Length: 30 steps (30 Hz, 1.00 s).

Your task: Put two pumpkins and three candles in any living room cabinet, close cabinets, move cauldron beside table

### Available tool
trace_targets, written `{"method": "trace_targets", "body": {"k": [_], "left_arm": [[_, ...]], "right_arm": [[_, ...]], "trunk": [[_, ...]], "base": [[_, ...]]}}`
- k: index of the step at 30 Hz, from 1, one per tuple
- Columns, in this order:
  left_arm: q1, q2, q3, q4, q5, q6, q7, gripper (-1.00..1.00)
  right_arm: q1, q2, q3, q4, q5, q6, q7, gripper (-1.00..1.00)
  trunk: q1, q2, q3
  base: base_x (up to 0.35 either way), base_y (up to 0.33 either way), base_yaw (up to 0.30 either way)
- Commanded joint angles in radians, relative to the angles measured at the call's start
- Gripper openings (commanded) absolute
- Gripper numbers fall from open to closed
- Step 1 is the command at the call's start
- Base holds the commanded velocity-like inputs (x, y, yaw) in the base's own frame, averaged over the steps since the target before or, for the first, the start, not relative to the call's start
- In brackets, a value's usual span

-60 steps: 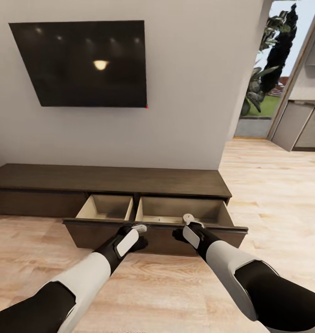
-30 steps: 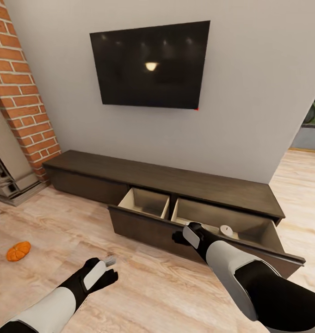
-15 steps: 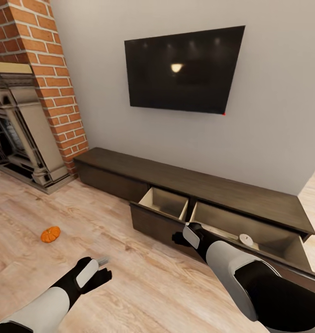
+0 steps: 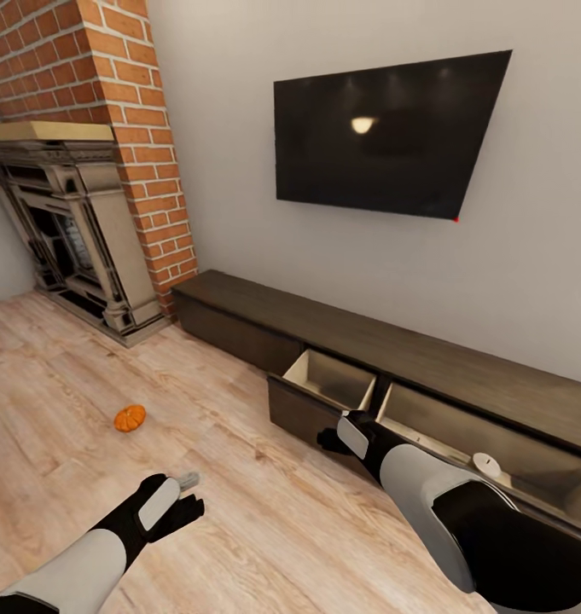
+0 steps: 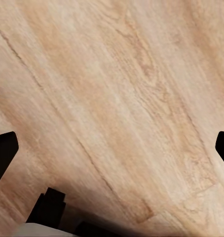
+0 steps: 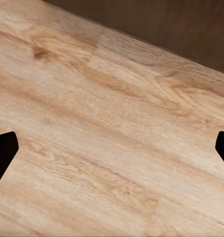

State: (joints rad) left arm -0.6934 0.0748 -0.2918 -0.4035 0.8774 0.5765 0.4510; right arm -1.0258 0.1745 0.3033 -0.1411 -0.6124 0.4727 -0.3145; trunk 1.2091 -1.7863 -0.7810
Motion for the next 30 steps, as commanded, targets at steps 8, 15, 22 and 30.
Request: {"method": "trace_targets", "body": {"k": [8,15,22,30], "left_arm": [[0.0,0.005,0.01,0.0,0.001,-0.001,0.0,1.0],[0.0,0.005,0.012,0.0,0.0,-0.001,0.0,1.0],[0.0,0.005,0.012,0.0,0.0,0.0,0.0,1.0],[0.0,0.005,0.012,0.0,0.001,0.0,0.0,1.0]], "right_arm": [[0.015,0.0,0.0,-0.001,0.003,-0.003,0.0,1.0],[0.016,0.0,0.0,-0.002,0.004,-0.004,0.001,1.0],[0.016,0.0,0.0,-0.003,0.004,-0.004,0.0,1.0],[0.016,0.0,0.002,-0.003,0.004,-0.003,-0.003,1.0]], "trunk": [[-0.031,0.056,0.025],[-0.05,0.091,0.041],[-0.05,0.091,0.041],[-0.05,0.091,0.041]], "base": [[0.0,0.0,0.012],[0.0,0.0,0.0],[0.0,0.0,0.0],[0.0,0.0,0.187]]}}
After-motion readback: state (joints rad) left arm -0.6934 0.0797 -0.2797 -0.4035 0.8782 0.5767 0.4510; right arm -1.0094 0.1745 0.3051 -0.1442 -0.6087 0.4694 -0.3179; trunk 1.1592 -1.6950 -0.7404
